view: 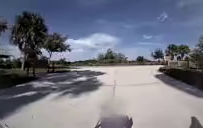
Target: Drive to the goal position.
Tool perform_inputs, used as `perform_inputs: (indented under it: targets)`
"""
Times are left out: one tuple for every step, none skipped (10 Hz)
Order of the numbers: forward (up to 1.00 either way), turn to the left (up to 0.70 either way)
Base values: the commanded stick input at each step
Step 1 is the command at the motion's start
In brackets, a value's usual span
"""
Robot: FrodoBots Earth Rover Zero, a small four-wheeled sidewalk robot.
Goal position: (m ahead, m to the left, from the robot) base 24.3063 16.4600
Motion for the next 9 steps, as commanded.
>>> perform_inputs:
  targets:
    - [0.85,0.00]
    - [0.85,0.00]
    - [0.85,0.00]
    - [0.85,0.00]
    - [0.85,0.00]
    - [0.85,0.00]
    - [0.85,0.00]
    - [0.85,0.00]
    - [0.85,0.00]
